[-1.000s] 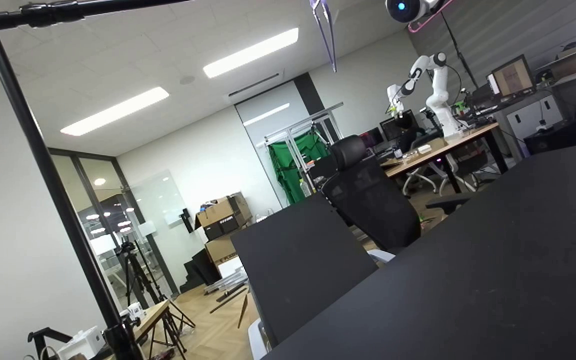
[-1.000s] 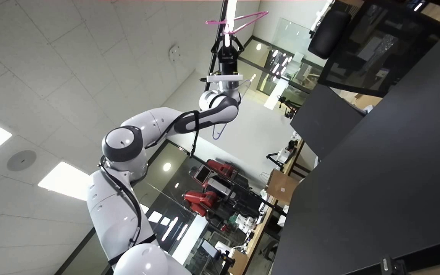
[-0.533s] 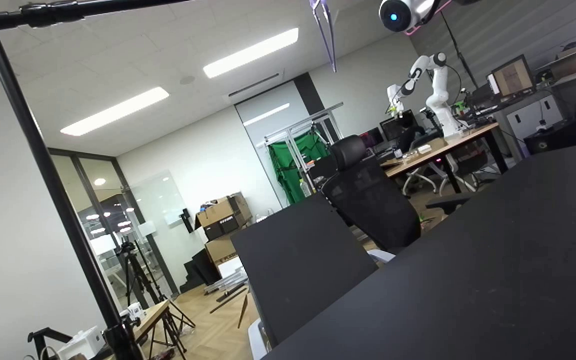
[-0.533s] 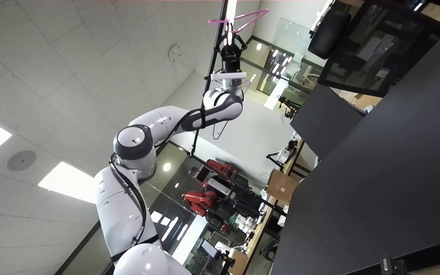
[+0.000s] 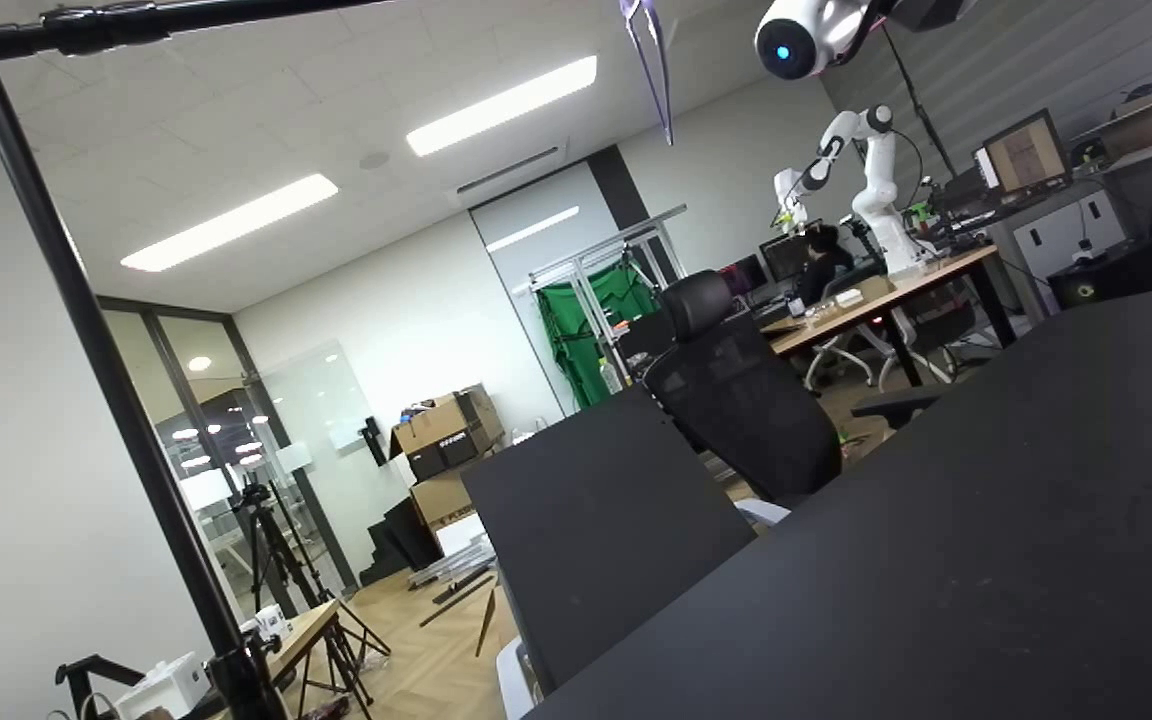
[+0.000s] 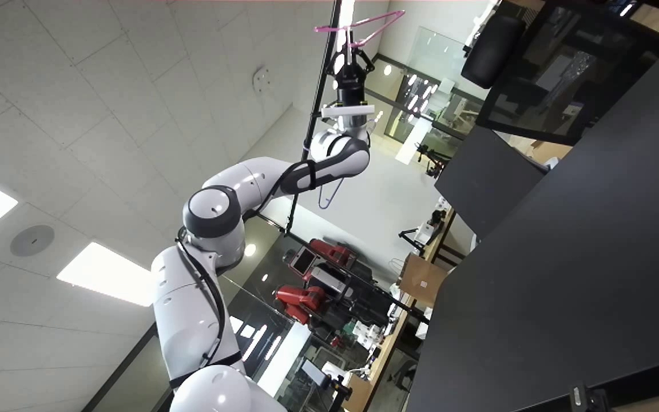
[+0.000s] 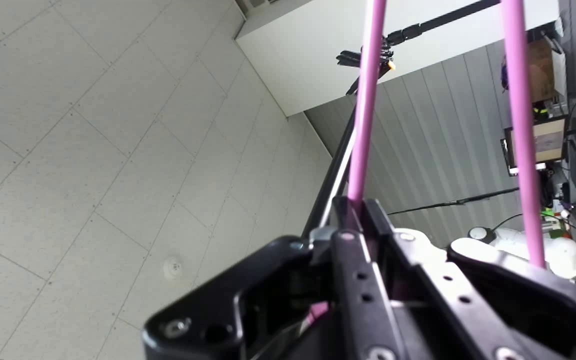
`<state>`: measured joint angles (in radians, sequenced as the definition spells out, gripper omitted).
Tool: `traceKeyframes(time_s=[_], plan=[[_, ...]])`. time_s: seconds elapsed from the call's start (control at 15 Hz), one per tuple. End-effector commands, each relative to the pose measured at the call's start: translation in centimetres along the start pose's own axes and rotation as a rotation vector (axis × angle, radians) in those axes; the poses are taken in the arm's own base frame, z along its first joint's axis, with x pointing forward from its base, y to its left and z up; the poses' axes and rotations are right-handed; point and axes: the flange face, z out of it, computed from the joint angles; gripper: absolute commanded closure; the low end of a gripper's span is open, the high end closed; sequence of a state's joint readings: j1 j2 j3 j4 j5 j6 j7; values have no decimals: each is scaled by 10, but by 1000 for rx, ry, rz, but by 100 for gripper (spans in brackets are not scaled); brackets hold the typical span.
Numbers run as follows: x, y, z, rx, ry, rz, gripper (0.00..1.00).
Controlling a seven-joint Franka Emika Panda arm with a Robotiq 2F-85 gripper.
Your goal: Hang the pink coat hanger on the rod
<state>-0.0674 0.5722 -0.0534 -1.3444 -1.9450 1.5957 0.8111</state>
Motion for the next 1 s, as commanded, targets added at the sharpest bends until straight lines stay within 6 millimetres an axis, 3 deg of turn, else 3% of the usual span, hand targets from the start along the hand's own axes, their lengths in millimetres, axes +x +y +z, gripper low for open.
traceKeyframes(time_s=[0.0, 0.73, 0.8, 0.93], plan=[[3, -6, 10, -14, -20, -23, 98], [0, -28, 15, 23, 16, -224, 98], [1, -25, 16, 14, 9, -223, 67], [2, -16, 18, 24, 19, -203, 61]])
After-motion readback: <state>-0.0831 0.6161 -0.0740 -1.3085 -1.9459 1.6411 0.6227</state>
